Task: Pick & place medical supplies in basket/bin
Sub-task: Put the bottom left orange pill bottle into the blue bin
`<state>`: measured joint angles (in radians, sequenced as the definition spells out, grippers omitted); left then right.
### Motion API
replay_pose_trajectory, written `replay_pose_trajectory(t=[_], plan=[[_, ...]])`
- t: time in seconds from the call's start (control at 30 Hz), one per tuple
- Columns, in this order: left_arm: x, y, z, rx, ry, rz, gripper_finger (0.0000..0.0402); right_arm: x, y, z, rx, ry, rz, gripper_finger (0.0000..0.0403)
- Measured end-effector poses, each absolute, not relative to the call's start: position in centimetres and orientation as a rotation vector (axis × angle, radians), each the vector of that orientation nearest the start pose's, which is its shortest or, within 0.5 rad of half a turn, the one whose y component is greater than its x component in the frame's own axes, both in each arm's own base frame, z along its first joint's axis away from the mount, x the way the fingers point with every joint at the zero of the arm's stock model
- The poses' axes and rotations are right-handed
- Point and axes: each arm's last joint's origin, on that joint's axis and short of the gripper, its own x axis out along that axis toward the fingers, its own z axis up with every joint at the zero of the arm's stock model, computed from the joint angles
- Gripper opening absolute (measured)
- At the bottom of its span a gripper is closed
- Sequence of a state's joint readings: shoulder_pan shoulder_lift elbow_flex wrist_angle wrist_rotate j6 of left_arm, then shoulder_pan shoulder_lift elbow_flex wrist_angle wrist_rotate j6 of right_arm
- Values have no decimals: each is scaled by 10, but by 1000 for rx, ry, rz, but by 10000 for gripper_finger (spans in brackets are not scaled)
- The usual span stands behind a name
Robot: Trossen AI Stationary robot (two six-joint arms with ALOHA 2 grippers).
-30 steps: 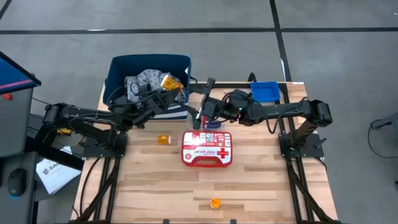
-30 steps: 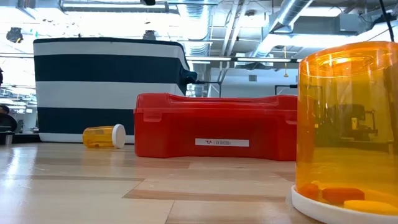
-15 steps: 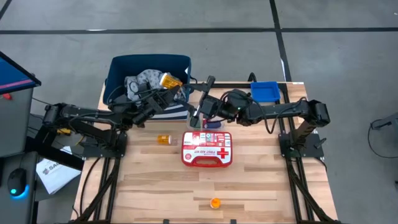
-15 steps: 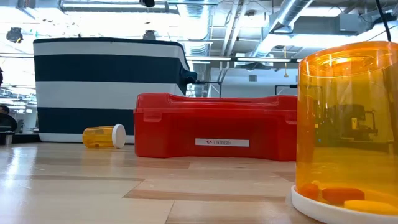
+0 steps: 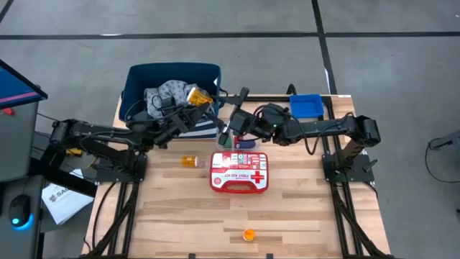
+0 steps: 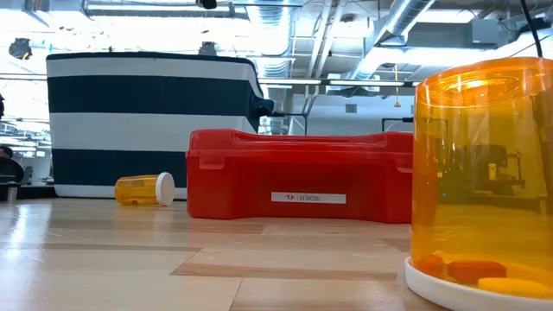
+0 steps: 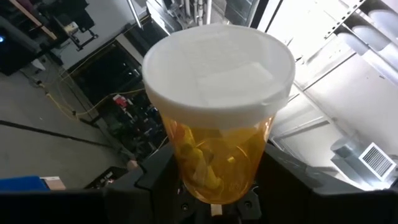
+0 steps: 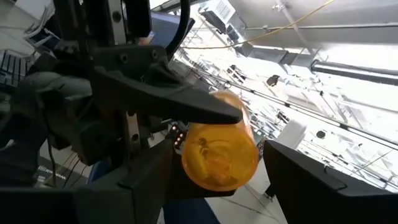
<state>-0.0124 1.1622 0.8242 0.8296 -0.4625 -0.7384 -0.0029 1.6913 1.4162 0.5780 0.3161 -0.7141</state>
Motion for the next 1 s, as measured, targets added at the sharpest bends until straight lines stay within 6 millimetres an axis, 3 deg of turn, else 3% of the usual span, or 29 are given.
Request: replay_pose_trajectory(t=[0.53,1.0], plan=[[249,10,366,-829,-627,232,176,394,-18,385,-652,-163,-420,246],[249,10,366,-829,-629,231,176,395,-17,384,-657,-171,-394,177]])
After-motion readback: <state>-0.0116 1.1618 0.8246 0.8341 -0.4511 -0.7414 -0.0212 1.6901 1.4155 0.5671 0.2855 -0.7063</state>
